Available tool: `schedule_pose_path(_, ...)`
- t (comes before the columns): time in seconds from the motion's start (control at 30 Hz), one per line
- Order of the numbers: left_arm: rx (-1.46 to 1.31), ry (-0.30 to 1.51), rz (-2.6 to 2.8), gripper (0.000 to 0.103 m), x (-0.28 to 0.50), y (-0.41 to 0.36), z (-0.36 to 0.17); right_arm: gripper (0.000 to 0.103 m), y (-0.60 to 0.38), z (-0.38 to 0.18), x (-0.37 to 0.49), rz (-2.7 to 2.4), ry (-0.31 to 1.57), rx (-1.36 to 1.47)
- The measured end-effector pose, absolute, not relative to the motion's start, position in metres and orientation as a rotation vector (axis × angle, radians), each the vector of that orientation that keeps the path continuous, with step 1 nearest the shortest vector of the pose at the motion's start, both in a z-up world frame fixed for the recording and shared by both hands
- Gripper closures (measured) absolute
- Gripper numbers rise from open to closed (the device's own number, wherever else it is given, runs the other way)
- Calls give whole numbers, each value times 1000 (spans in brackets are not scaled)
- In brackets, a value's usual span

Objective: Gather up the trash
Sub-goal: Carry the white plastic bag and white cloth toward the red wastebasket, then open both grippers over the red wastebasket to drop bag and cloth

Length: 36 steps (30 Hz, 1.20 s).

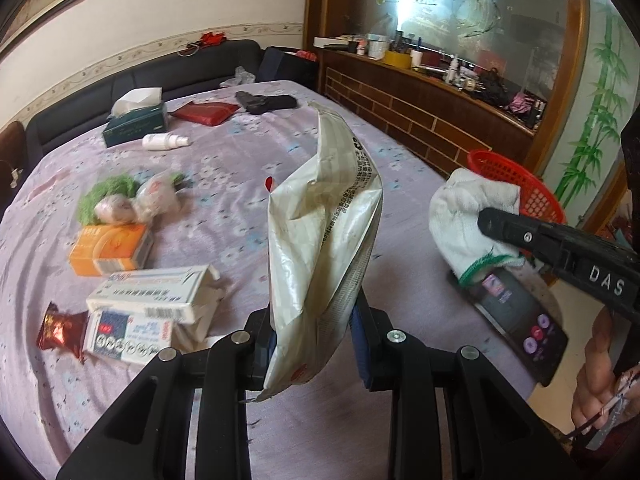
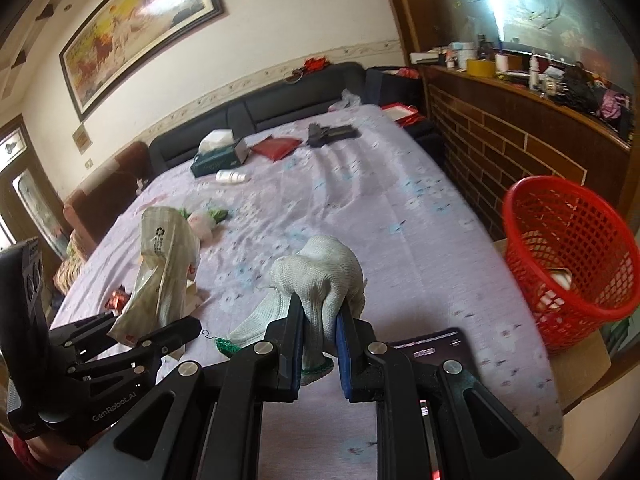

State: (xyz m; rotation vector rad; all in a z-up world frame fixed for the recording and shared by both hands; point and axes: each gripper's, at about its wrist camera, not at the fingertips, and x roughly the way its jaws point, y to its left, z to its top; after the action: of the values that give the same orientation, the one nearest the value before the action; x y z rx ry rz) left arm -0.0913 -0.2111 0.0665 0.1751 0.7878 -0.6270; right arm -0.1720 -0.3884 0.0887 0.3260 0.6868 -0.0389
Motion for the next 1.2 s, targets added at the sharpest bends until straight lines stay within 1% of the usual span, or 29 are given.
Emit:
schedule_pose_path(0.3, 222, 766, -759, 75, -102, -271, 93, 87, -469, 113, -215, -196, 564, 417)
schedule_pose_path(0.47, 248, 771, -836, 75, -110, -317, 102, 87, -523, 113, -245, -306, 519, 489)
schedule_pose_path(0.73, 268, 802, -944, 75, -110, -399, 110, 87, -585, 114, -274, -404, 477, 523)
schedule_pose_path(1.0, 241, 830, -1006, 75, -99, -480, 112, 87, -630, 117, -280, -439, 449, 537)
schedule_pose_path(1.07, 234, 840, -1009, 75, -95, -494, 110, 85, -638, 115, -276, -446, 450, 536)
schedule_pose_path(1.2, 222, 869, -1008, 75, -86, -514, 101, 85, -653, 105, -267, -447, 471, 547)
